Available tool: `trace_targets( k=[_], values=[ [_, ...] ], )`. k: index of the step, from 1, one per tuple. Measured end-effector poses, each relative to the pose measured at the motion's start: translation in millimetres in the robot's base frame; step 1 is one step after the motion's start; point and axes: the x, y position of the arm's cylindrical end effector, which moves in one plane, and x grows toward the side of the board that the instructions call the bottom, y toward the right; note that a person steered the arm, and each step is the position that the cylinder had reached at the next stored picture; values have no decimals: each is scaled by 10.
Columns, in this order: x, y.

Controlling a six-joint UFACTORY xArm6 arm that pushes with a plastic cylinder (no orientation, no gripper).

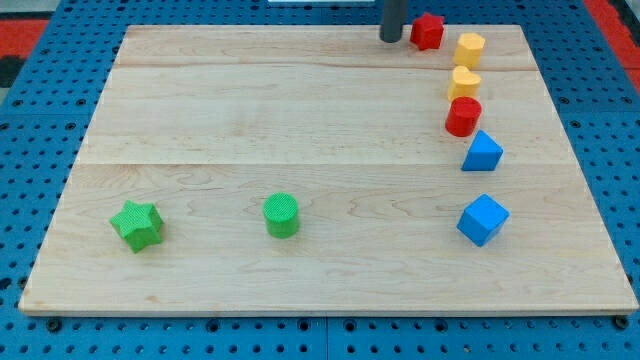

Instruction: Place red star on top of hexagon

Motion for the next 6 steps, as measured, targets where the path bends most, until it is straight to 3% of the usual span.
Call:
trace_targets(
  k=[3, 6],
  values=[
    [-53, 792],
    [304, 664]
  ],
)
